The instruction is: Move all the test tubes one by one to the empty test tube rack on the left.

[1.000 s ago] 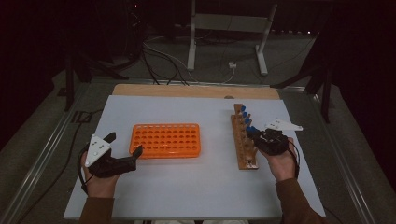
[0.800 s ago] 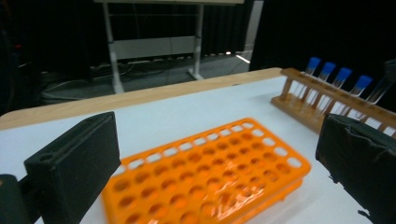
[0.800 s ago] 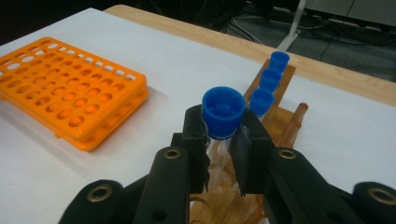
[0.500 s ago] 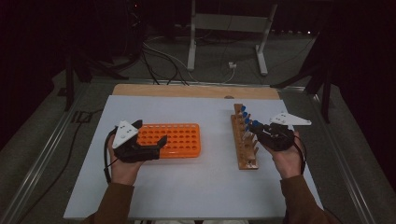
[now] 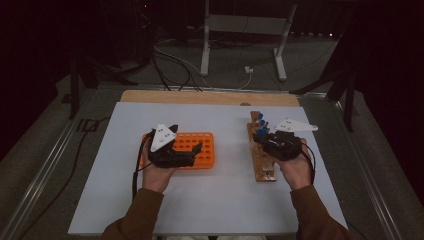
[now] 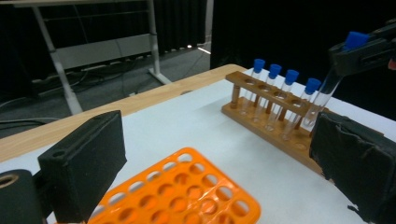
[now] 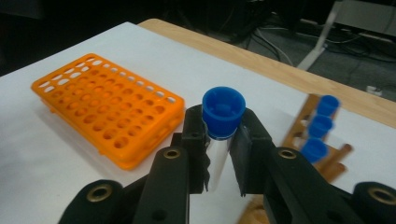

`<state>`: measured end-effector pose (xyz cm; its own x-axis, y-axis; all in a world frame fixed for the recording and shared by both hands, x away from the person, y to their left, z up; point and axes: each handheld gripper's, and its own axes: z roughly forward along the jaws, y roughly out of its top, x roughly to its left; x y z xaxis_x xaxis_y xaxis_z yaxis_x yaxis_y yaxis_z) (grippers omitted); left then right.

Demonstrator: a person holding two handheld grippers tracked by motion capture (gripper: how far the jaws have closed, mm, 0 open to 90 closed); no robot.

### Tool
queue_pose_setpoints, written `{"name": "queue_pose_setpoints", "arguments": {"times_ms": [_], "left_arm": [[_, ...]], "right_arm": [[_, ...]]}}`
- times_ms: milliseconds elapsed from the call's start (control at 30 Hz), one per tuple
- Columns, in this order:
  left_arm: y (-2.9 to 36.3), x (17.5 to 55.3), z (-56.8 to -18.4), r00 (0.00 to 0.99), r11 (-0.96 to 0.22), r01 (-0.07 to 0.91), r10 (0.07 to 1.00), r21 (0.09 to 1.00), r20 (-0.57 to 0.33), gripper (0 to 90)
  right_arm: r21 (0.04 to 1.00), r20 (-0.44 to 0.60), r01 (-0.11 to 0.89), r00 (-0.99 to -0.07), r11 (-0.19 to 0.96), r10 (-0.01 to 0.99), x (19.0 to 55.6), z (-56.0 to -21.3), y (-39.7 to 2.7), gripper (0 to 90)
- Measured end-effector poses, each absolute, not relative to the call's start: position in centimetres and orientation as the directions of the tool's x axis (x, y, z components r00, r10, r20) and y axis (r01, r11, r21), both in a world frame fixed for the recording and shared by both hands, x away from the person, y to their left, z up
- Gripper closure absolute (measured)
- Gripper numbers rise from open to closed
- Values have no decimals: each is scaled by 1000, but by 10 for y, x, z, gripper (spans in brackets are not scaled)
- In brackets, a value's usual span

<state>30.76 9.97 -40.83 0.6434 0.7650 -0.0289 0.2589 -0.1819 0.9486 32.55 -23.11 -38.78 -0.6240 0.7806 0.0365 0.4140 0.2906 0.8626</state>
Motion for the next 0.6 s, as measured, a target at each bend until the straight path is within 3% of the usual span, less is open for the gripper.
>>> {"name": "queue_pose_setpoints", "arguments": {"times_ms": [300,600], "left_arm": [[67,315,-420,686,-212,258,727,942,-25,86],[43,317,-429,709,-226,250,705,941,-19,208]], "right_arm": [[862,40,403,-659,308,751,325,-386,-209,768],[863,59,399,-687,309,724,324,-384,-187,767]]}}
